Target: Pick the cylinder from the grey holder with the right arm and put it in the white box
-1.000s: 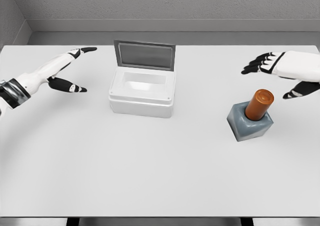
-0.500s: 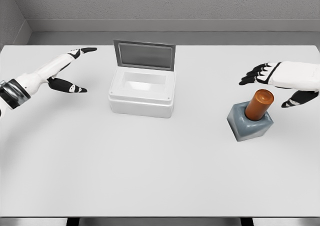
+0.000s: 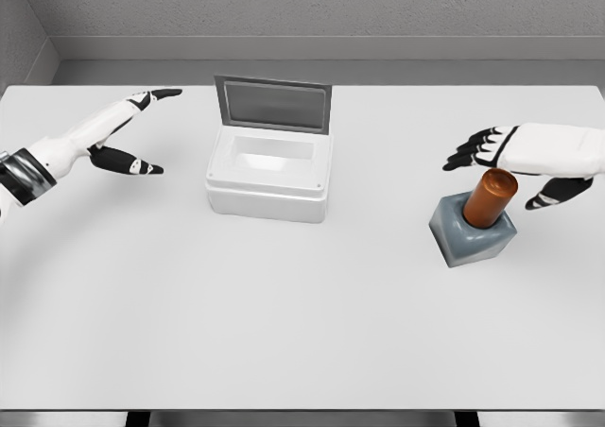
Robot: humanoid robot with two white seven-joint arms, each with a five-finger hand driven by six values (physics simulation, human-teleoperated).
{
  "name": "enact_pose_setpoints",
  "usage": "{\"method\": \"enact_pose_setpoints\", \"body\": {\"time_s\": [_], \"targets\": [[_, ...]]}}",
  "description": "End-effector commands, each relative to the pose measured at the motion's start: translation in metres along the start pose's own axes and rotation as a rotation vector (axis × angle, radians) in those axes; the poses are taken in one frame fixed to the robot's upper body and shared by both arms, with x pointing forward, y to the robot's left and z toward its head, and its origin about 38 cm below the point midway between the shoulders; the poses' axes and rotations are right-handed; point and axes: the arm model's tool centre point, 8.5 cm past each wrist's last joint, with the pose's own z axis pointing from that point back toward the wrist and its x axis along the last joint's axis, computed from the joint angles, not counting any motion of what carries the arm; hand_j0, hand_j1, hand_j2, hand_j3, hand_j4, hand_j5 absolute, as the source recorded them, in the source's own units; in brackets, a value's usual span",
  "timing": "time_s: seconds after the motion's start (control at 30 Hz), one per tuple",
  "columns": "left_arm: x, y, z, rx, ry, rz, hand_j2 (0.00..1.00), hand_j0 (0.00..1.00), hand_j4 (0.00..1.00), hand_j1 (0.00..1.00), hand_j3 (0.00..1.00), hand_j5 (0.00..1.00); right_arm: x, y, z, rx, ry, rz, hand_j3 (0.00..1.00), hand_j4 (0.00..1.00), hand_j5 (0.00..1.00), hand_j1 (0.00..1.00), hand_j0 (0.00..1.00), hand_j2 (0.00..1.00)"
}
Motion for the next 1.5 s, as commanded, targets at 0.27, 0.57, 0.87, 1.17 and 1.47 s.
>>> {"method": "enact_pose_setpoints", "body": {"time_s": [0.27,0.57,0.87,1.17,1.47], "targets": [[0.000,0.001,0.000,0.004,0.000,0.005,1.00,1.00,1.00,1.00,1.00,1.00,0.003,0.004,-0.006,0.025,-0.017,-0.005,1.00,1.00,1.00,1.00,1.00,1.00],[0.000,0.001,0.000,0.005,-0.001,0.007,1.00,1.00,1.00,1.00,1.00,1.00,-0.004,0.003,-0.005,0.020,0.001,-0.009,1.00,1.00,1.00,1.00,1.00,1.00],[0.000,0.004,0.001,-0.004,-0.001,0.007,1.00,1.00,1.00,1.00,1.00,1.00,-0.006,0.005,-0.012,0.027,-0.004,-0.014,1.00,1.00,1.00,1.00,1.00,1.00],[0.000,0.004,0.002,-0.004,0.000,0.006,1.00,1.00,1.00,1.00,1.00,1.00,-0.007,0.008,-0.011,0.054,0.000,-0.017,0.77,0.77,0.77,0.77,0.77,0.77],[0.000,0.004,0.002,-0.003,0.000,0.007,1.00,1.00,1.00,1.00,1.00,1.00,-0.007,0.014,-0.012,0.077,-0.001,-0.022,0.67,0.67,0.67,0.67,0.67,0.67]]}}
